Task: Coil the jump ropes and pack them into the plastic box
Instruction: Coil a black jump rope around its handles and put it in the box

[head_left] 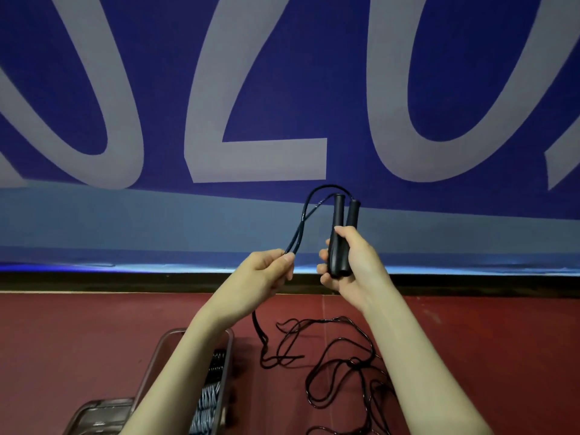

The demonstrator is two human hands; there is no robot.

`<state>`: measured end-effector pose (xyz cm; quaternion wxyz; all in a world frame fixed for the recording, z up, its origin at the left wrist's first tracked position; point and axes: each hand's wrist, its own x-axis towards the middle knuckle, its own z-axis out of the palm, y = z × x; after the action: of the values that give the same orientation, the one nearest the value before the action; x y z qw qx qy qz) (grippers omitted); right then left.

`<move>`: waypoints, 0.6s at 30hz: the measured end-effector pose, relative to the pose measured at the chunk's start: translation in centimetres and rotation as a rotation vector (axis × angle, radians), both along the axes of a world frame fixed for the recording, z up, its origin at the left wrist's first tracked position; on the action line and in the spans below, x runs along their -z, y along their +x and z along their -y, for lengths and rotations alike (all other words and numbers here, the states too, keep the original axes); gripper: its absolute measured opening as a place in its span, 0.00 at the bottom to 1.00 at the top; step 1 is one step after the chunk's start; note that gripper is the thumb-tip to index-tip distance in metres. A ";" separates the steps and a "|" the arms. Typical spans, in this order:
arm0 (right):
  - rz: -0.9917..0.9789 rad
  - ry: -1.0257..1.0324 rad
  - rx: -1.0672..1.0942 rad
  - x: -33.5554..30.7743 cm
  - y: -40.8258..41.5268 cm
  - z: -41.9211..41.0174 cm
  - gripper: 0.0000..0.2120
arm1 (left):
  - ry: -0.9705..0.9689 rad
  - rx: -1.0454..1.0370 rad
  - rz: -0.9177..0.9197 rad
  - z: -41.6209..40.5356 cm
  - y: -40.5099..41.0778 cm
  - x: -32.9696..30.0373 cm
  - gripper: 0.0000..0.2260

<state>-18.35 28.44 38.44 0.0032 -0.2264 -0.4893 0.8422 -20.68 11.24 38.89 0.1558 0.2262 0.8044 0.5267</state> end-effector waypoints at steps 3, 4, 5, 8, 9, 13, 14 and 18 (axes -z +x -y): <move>-0.072 -0.070 -0.026 0.1 0.0 0.0 0.12 | -0.006 0.047 0.019 0.1 0.1 -0.1 0.17; -0.098 -0.083 -0.021 0.2 0.0 0.0 0.14 | -0.016 0.075 0.023 0.1 0.1 -0.2 0.17; -0.115 -0.092 -0.016 0.2 0.0 0.0 0.18 | -0.032 0.103 0.024 0.1 0.2 -0.2 0.17; -0.126 -0.108 -0.042 0.2 0.0 -0.2 0.21 | -0.104 0.178 0.023 -0.2 0.6 -0.4 0.16; -0.135 -0.122 -0.055 0.2 0.0 -0.2 0.17 | -0.124 0.205 0.040 -0.2 0.7 -0.4 0.16; -0.198 -0.349 -0.030 0.1 0.2 -0.7 0.07 | -0.168 0.305 0.216 -0.4 0.7 0.2 0.16; -0.215 -0.414 -0.007 0.1 0.1 -1.0 0.07 | -0.163 0.307 0.246 -0.3 0.6 0.4 0.17; -0.262 -0.527 0.022 0.2 0.4 -1.9 0.07 | -0.135 0.270 0.262 0.7 -0.2 1.4 0.18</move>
<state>-17.96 30.33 38.29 0.0167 -0.1140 -0.2465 0.9623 -20.87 10.51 37.50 0.3431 0.2504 0.7733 0.4708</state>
